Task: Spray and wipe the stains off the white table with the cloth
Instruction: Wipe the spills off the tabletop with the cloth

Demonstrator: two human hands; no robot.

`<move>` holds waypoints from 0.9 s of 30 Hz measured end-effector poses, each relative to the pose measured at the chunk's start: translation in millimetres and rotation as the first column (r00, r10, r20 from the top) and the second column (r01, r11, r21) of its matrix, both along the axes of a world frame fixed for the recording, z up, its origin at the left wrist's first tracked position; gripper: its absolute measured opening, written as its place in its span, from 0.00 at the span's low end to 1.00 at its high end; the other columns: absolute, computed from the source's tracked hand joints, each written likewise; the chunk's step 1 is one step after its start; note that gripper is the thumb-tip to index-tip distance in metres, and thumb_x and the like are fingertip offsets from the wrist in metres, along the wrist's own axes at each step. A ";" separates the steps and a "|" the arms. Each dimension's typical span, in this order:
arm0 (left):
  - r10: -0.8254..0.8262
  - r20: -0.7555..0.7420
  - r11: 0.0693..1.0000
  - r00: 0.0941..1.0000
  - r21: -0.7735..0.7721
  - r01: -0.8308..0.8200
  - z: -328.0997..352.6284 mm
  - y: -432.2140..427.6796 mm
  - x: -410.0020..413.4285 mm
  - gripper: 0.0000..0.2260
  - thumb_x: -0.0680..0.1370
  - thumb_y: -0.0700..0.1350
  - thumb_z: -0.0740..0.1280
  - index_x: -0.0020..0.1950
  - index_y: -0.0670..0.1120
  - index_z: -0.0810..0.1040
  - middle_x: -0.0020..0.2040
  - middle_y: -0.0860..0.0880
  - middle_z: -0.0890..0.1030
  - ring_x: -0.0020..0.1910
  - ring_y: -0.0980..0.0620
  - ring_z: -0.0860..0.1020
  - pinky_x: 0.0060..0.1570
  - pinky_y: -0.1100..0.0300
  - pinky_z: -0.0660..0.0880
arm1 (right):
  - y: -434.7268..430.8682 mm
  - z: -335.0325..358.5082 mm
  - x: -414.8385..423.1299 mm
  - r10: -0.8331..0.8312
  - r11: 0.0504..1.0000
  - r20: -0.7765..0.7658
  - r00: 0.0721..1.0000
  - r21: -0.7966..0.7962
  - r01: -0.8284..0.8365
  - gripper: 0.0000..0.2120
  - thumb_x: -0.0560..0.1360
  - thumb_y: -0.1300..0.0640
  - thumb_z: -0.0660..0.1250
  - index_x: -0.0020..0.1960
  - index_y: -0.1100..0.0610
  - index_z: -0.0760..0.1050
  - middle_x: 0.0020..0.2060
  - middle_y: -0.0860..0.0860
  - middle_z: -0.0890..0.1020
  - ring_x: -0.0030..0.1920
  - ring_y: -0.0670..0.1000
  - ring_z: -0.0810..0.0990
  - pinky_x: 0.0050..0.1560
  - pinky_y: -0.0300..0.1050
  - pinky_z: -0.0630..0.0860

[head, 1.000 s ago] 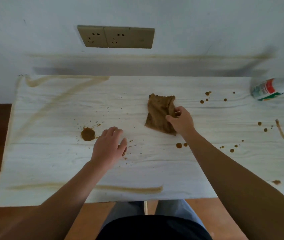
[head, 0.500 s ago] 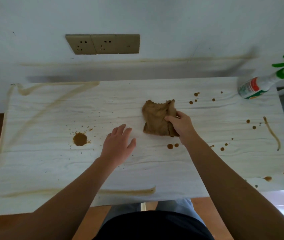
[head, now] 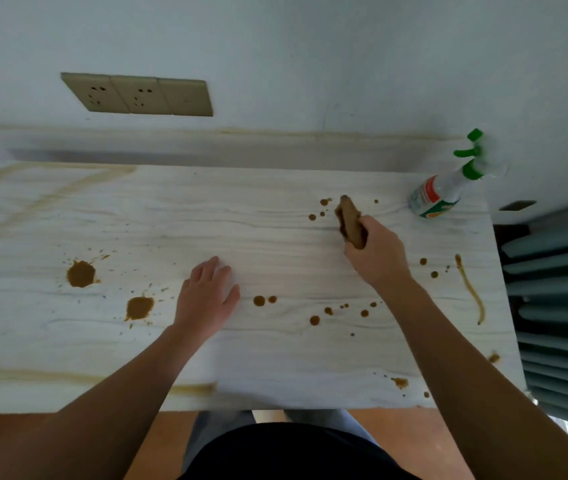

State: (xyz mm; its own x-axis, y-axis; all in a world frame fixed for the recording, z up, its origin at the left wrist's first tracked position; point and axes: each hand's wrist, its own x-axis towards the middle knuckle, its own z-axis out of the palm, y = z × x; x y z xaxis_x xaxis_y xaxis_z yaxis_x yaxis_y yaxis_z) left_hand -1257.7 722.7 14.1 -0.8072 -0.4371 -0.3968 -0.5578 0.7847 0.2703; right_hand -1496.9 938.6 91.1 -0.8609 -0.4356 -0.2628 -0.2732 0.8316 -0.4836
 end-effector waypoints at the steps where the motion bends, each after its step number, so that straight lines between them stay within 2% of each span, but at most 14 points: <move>1: 0.023 -0.001 1.000 1.000 -0.012 -0.023 -1.9 4.8 -0.3 0.22 0.82 0.56 0.60 0.72 0.46 0.69 0.79 0.42 0.64 0.77 0.40 0.62 0.69 0.44 0.69 | -1.9 -7.6 4.0 0.057 0.998 0.060 0.997 -0.012 -0.056 0.20 0.74 0.52 0.72 0.64 0.54 0.74 0.46 0.46 0.76 0.43 0.50 0.77 0.41 0.41 0.69; 3: 0.062 0.004 0.998 0.998 -0.012 -0.062 -5.2 11.2 -1.1 0.22 0.82 0.56 0.60 0.73 0.46 0.68 0.80 0.42 0.62 0.78 0.40 0.60 0.69 0.43 0.69 | -5.1 -24.1 16.2 0.182 0.982 0.232 0.956 -0.090 -0.165 0.26 0.75 0.50 0.72 0.71 0.54 0.71 0.54 0.47 0.78 0.48 0.48 0.79 0.46 0.39 0.75; 4: 0.077 0.006 0.997 0.997 -0.011 -0.077 -6.9 12.9 -1.3 0.22 0.82 0.56 0.60 0.73 0.46 0.67 0.80 0.42 0.61 0.79 0.40 0.59 0.70 0.42 0.68 | -5.1 -32.3 22.1 0.235 0.970 0.290 0.928 -0.124 -0.207 0.27 0.76 0.50 0.72 0.73 0.54 0.70 0.59 0.48 0.78 0.53 0.49 0.79 0.53 0.41 0.77; 6: 0.097 0.014 0.995 0.995 -0.006 -0.097 -8.1 14.1 -1.3 0.23 0.82 0.56 0.59 0.74 0.47 0.67 0.81 0.43 0.60 0.80 0.41 0.58 0.71 0.42 0.68 | -0.6 -45.3 29.2 0.278 0.958 0.300 0.913 -0.151 -0.242 0.25 0.77 0.50 0.70 0.72 0.54 0.70 0.63 0.50 0.78 0.59 0.49 0.78 0.61 0.47 0.77; 9: 0.091 0.019 0.996 0.996 -0.002 -0.091 -5.7 15.5 2.9 0.24 0.82 0.56 0.60 0.75 0.47 0.67 0.81 0.43 0.60 0.80 0.41 0.58 0.72 0.42 0.68 | 13.9 -55.8 29.9 0.247 0.964 0.186 0.951 -0.143 -0.222 0.21 0.78 0.53 0.68 0.70 0.55 0.73 0.64 0.51 0.77 0.63 0.50 0.75 0.65 0.48 0.74; 11: 0.097 0.016 0.995 0.995 0.003 -0.097 -4.0 18.4 6.3 0.25 0.82 0.57 0.61 0.76 0.47 0.67 0.82 0.43 0.59 0.80 0.42 0.58 0.72 0.42 0.67 | 22.5 -63.0 27.4 0.291 0.953 0.071 0.954 -0.114 -0.282 0.22 0.78 0.55 0.67 0.71 0.56 0.72 0.66 0.52 0.75 0.68 0.53 0.71 0.69 0.50 0.70; 14: 0.118 0.017 0.993 0.993 -0.003 -0.118 -1.9 22.4 7.5 0.26 0.82 0.58 0.60 0.77 0.47 0.66 0.82 0.44 0.59 0.80 0.42 0.58 0.73 0.42 0.66 | 21.9 -76.5 25.7 0.406 0.914 -0.006 0.914 -0.007 -0.406 0.28 0.80 0.52 0.64 0.77 0.56 0.64 0.75 0.54 0.67 0.76 0.56 0.61 0.77 0.55 0.59; 17: 0.098 0.010 0.995 0.995 -0.033 -0.097 0.3 25.3 1.4 0.27 0.82 0.59 0.59 0.77 0.47 0.65 0.82 0.43 0.59 0.80 0.42 0.58 0.74 0.43 0.64 | 15.6 -91.1 26.0 0.469 0.880 -0.057 0.881 0.111 -0.461 0.31 0.81 0.48 0.62 0.80 0.54 0.59 0.79 0.53 0.61 0.79 0.55 0.56 0.77 0.54 0.54; 19: 0.051 -0.001 0.997 0.999 -0.061 -0.051 2.4 25.5 -7.7 0.27 0.82 0.59 0.58 0.78 0.46 0.65 0.81 0.43 0.59 0.80 0.41 0.59 0.74 0.43 0.64 | 14.8 -97.7 22.0 0.456 0.886 -0.104 0.884 0.146 -0.440 0.30 0.81 0.46 0.61 0.80 0.53 0.59 0.79 0.52 0.60 0.79 0.54 0.55 0.77 0.54 0.54; 22: 0.003 -0.070 0.996 0.998 -0.089 -0.009 5.2 21.0 -28.0 0.25 0.82 0.56 0.60 0.76 0.45 0.68 0.80 0.41 0.63 0.78 0.40 0.63 0.72 0.42 0.66 | 16.8 -102.2 4.6 0.345 0.930 -0.099 0.933 0.167 -0.327 0.30 0.80 0.45 0.60 0.80 0.51 0.58 0.80 0.51 0.58 0.80 0.54 0.53 0.77 0.56 0.53; 27: 0.011 -0.151 0.992 0.988 -0.121 -0.029 -1.2 6.6 -51.6 0.21 0.82 0.53 0.62 0.73 0.44 0.72 0.77 0.41 0.68 0.75 0.39 0.66 0.70 0.42 0.68 | 30.7 -100.2 -43.2 0.199 0.955 -0.099 0.975 0.243 -0.170 0.31 0.80 0.46 0.60 0.80 0.52 0.57 0.80 0.53 0.58 0.79 0.58 0.54 0.78 0.60 0.55</move>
State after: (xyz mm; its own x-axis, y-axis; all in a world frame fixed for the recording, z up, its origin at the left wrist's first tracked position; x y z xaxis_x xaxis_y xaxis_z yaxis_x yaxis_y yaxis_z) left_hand -1309.3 729.3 12.9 -0.8440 -0.4916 -0.2145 -0.5342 0.8061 0.2547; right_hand -1540.1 969.4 -9.2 -0.8031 -0.5291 -0.2741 -0.4768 0.8465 -0.2370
